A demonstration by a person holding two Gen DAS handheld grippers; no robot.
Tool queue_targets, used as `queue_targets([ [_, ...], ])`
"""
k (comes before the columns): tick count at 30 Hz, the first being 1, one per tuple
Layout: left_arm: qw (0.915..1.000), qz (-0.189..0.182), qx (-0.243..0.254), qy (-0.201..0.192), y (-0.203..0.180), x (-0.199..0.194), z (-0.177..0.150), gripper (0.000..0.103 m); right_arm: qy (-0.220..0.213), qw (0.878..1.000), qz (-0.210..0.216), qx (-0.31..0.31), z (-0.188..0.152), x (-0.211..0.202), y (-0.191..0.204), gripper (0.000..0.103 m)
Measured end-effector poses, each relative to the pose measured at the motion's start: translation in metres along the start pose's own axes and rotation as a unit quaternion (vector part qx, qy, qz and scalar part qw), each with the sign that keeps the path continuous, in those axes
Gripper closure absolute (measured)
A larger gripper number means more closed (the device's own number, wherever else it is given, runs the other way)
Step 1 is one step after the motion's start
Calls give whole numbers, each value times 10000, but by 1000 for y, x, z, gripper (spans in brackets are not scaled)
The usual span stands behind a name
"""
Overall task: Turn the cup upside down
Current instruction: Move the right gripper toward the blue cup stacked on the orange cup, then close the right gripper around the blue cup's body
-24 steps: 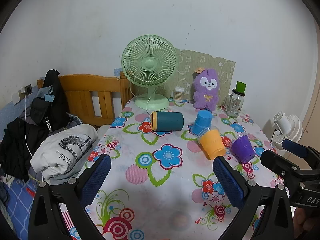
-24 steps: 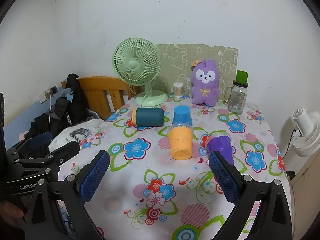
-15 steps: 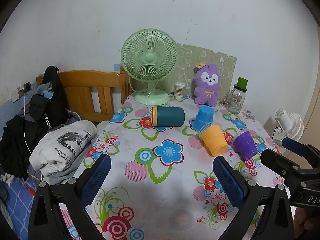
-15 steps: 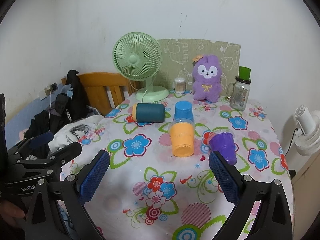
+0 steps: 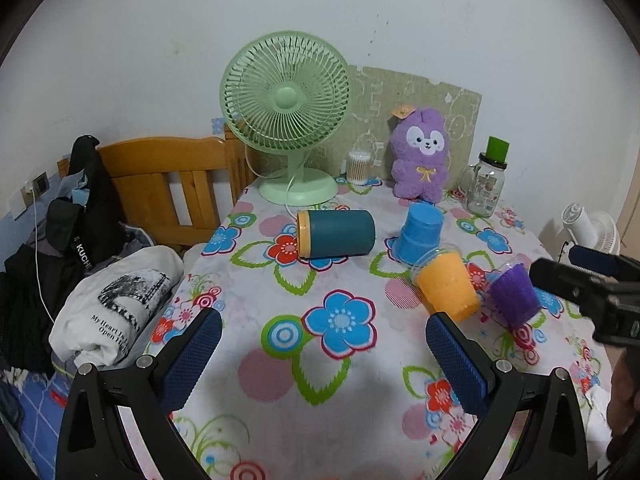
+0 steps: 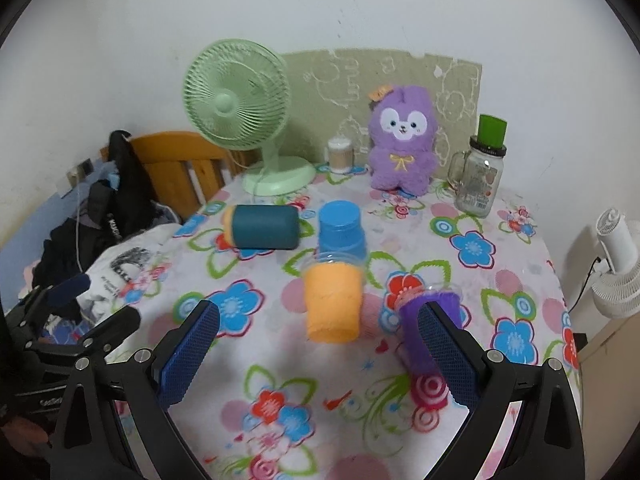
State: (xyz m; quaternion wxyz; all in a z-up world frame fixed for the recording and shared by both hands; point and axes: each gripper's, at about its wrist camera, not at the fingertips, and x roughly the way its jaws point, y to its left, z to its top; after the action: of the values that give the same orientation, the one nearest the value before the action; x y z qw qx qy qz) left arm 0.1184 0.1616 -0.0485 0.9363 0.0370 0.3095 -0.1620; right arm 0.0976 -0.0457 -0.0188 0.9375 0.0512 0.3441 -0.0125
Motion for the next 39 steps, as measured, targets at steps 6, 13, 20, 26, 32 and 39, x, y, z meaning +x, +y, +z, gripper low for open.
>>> queue_targets([
  [6,9997,-82,73,220,-7,33,10,0,450,9990,-73,2,23,46,-17,3],
  [13,9988,-159,32,464,-7,71,23,0,1031,9946,-1,-149,42,99,-25,3],
  [20,9976,-231,73,655,-8,107,40,0,1384,9903,96,-65,55,137,-31,3],
  [26,9974,-226,69,686,-6,130,53,0,1487,9883,-40,-333,59,165,-27,3],
  [32,9966,-208,44,798,-4,154,62,0,1571,9859,-58,-565,74,192,-23,3],
  [39,9950,-189,89,974,-6,173,58,0,1839,9806,-7,-678,80,221,-18,15],
])
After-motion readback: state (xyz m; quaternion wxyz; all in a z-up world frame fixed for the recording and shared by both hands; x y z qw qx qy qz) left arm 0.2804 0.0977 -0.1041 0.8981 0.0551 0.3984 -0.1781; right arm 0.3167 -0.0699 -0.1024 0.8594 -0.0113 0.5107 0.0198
